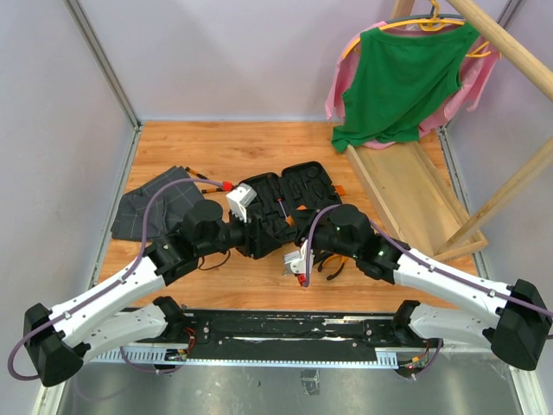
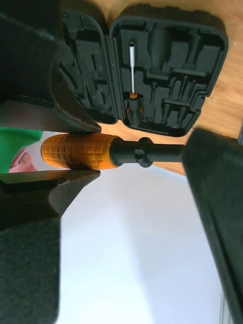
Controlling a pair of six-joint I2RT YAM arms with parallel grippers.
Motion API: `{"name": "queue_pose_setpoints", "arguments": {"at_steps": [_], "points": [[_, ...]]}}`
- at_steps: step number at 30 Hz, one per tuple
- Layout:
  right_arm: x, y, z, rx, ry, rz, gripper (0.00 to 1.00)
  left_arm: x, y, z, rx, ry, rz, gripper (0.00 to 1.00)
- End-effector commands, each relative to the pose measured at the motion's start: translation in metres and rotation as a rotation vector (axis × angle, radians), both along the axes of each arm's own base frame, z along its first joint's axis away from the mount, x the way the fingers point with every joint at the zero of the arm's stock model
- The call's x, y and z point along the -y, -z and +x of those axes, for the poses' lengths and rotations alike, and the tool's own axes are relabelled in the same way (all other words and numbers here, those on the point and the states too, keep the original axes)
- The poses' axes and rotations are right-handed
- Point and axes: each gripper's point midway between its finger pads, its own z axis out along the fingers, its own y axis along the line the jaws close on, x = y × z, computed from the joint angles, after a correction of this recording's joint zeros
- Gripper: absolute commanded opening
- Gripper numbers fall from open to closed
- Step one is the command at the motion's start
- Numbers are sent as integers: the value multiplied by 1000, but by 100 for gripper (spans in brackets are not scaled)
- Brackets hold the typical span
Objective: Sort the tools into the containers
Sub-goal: Pick up the screwdriver from the center of the board.
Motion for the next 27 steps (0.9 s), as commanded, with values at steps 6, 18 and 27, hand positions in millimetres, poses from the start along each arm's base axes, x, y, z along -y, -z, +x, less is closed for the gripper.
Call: {"name": "queue_pose_setpoints", "arguments": {"at_steps": [6,18,27], "points": [[-7,-33,-2,138,-53,-7,1,12,-8,-8,19,100,-4,39],[-1,-32,-5,133,-49,-10,16,13,-8,-3,22,85,5,1],[13,-35,-15,50,3,94,60,2,-13,12,53,-31,2,0]]}}
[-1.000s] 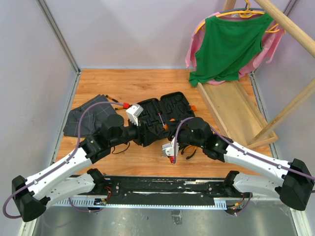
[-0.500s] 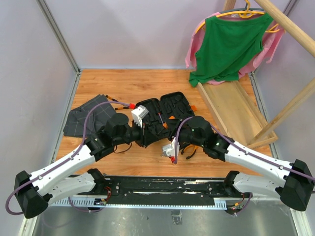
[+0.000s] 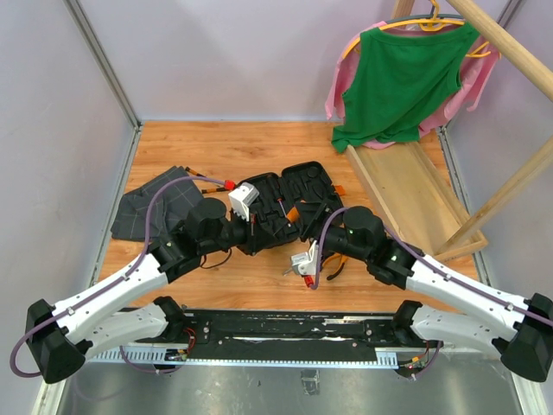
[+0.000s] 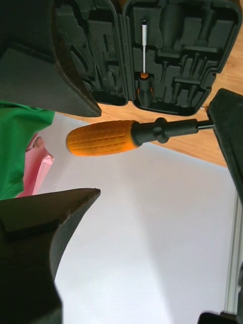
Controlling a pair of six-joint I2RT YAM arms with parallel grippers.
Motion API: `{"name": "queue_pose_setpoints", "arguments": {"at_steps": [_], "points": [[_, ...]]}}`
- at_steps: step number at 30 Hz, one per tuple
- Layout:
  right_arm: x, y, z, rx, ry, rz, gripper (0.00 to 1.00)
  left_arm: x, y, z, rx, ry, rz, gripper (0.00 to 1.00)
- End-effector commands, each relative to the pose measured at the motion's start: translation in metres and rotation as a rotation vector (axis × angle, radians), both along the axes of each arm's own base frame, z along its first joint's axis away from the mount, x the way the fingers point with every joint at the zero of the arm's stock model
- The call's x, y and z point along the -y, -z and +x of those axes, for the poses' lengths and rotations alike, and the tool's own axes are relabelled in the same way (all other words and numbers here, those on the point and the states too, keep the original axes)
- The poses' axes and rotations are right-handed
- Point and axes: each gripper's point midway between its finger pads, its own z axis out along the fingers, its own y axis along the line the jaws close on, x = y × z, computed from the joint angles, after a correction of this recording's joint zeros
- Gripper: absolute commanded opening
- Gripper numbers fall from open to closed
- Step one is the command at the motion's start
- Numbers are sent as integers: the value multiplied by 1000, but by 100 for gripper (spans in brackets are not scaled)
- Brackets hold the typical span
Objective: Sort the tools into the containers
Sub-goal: Pick up the screwdriver from the center of the board.
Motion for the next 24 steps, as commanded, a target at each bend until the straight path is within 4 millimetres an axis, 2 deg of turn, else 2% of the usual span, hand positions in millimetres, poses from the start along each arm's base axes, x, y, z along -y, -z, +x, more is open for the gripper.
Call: {"name": "queue_pose_setpoints", "arguments": {"at_steps": [1,5,7,10,12,17,24], "points": [[3,-7,-13,-55,0,103,60,-1,-24,10,60,-53,-45,1],[7,-20,-23,-164,21,309,64,-5,-24,15,73,-86,-41,0],[12,-27,-25,-268,62,460,76,-10,-25,19,87,-127,-47,0],[18,-34,-27,-473,138,640,84,-16,-29,25,108,-176,-59,1],[20,-34,-29,-593,180,708,99,-18,-32,28,119,-199,-67,1],[20,-27,-34,-852,261,841,98,-23,-33,34,131,-245,-74,0],[36,-15,-14,-1081,579,1017,98,-24,-35,39,138,-275,-83,1]]}}
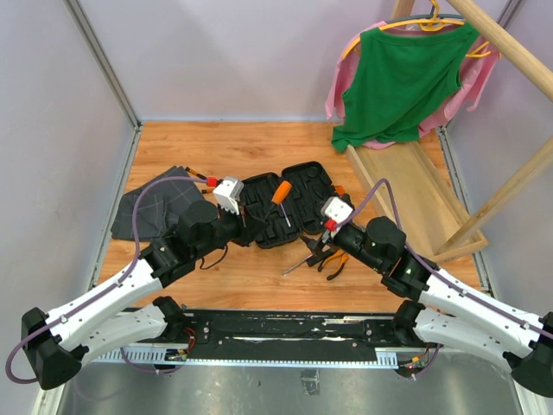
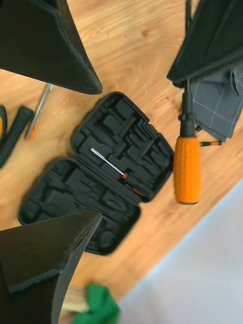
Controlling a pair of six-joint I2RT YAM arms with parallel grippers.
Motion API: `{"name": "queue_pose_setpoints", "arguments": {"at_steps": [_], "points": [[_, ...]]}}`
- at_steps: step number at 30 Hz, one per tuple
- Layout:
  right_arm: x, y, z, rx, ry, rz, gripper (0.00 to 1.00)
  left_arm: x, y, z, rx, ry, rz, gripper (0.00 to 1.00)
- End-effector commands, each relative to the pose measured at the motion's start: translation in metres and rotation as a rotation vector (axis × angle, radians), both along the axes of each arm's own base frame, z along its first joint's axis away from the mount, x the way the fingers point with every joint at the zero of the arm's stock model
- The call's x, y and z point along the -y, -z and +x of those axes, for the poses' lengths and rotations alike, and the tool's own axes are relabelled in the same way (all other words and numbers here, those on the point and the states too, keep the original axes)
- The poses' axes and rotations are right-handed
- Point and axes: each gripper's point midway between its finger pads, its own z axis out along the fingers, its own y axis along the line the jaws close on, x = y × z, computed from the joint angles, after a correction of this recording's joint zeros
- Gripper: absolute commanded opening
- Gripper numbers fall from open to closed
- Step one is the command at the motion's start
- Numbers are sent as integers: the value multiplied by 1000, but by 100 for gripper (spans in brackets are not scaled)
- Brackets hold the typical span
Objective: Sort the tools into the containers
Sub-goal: Pick up the screwdriver from the center of the board.
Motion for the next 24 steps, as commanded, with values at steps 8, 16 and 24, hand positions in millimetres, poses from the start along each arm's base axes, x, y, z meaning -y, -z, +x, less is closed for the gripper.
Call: {"name": "queue_pose_setpoints", "arguments": {"at_steps": [8,16,24], "points": [[7,-18,17,-392,293,290,98,-3,-24,17,73,-90,-66,1],[-2,-33,22,-491,326,446,98,-4,-25,22,84,-117,-72,0],[-7,-30,42,-666,334,577,98,-6,-26,20,98,-115,-88,1]]}}
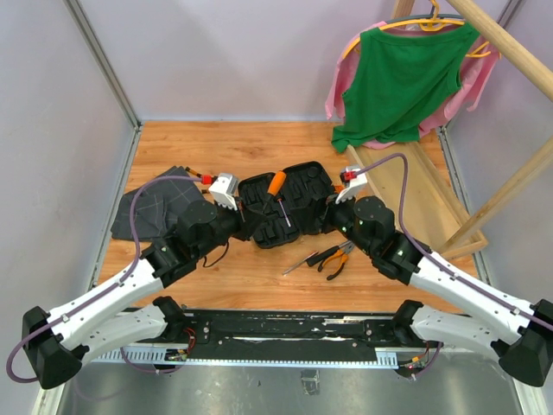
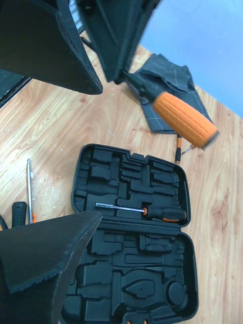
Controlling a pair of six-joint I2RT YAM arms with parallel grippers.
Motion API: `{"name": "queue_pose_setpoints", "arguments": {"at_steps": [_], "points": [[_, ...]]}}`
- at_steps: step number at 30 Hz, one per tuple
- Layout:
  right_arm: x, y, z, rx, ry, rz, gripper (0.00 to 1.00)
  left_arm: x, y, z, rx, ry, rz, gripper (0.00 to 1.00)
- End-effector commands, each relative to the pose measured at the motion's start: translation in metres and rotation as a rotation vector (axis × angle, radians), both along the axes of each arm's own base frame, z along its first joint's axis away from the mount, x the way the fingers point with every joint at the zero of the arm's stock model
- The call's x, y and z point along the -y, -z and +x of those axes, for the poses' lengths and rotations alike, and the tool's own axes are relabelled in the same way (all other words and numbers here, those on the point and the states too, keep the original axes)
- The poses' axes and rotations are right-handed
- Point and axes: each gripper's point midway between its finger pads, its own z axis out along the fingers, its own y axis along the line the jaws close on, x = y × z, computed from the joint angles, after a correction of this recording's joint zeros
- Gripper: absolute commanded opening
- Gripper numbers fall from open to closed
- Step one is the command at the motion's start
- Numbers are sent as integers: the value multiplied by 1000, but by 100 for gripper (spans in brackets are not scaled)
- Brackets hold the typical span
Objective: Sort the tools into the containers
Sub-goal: Pick up the screwdriver from the center of the board.
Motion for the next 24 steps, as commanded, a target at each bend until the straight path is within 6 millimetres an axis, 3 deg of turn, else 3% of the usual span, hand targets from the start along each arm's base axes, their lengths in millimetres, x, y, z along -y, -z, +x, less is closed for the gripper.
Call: {"name": "queue_pose_setpoints", "arguments": {"at_steps": [1,8,15,24], "points": [[-2,-17,17,-126,11,206,98,0,-15,2,53,-15,-59,1],[2,-1,29,-230,-39,378,99,-2,-18,0,60,-17,-77,0],[0,-8,34,-250,-27,464,92,-1,-14,-1,49,-15,-84,0],[-35,-26,42,-318,-138,628,80,6,-15,-3,54,20,-95,1]]}}
